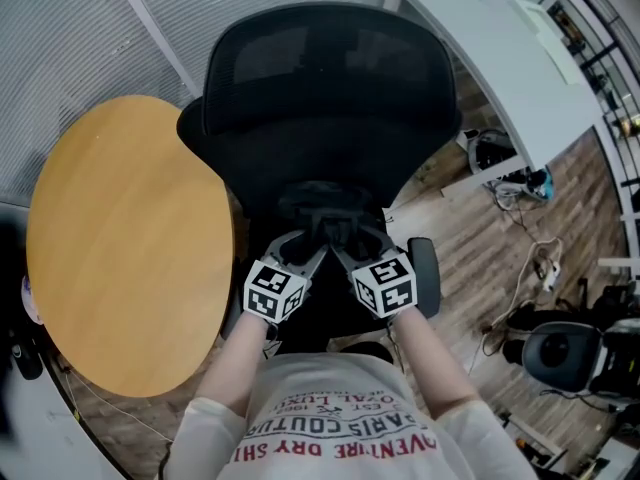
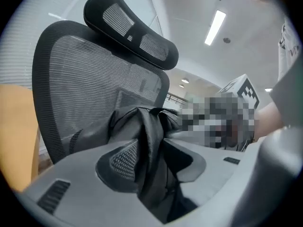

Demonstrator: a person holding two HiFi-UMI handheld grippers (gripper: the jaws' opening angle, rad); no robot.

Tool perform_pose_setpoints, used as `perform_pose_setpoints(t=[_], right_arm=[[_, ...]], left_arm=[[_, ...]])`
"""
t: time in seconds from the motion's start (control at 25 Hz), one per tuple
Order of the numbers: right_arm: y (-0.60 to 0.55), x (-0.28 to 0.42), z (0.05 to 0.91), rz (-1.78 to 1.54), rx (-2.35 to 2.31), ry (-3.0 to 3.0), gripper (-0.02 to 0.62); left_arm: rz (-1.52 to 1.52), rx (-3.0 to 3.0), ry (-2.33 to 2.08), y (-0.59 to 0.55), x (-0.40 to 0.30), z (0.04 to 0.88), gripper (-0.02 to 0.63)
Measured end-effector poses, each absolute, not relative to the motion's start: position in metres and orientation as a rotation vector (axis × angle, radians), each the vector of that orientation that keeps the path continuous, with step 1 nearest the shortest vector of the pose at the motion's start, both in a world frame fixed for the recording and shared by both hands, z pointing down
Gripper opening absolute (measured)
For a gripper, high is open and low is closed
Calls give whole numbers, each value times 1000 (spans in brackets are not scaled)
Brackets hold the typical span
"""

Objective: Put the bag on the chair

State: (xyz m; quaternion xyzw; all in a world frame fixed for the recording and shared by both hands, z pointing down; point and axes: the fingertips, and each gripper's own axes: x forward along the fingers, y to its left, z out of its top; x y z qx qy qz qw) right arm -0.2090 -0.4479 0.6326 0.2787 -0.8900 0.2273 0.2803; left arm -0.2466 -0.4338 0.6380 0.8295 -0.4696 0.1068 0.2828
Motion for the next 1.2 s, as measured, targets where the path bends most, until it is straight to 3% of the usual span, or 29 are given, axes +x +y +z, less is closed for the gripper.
perform_pose_setpoints(t=[0.08, 0.32, 0.36, 0.44, 0.48, 0.56, 0.64, 1.2], right_arm=[[-447, -206, 630, 621, 766, -2381, 236], [-436, -196, 588, 512, 889, -2418, 235], [-435, -195, 576, 492, 910, -2440, 206], [-434, -191, 553, 443, 947, -2495, 55], [-434, -190, 544, 413, 953, -2517, 44], [-432, -188, 535, 349, 947, -2544, 37], [-426, -186, 529, 303, 941, -2561, 34], [-384, -197, 433, 113, 958, -2781, 28]], left_arm=[[289, 2208, -1303, -436, -254, 635, 206], [251, 2241, -1383, -424, -271, 597, 202], [263, 2265, -1396, -420, -271, 588, 186], [277, 2309, -1422, -412, -270, 573, 150], [270, 2325, -1429, -409, -268, 567, 128], [242, 2345, -1434, -403, -265, 558, 52], [217, 2367, -1429, -396, -261, 548, 37], [187, 2608, -1541, -359, -274, 443, 28]])
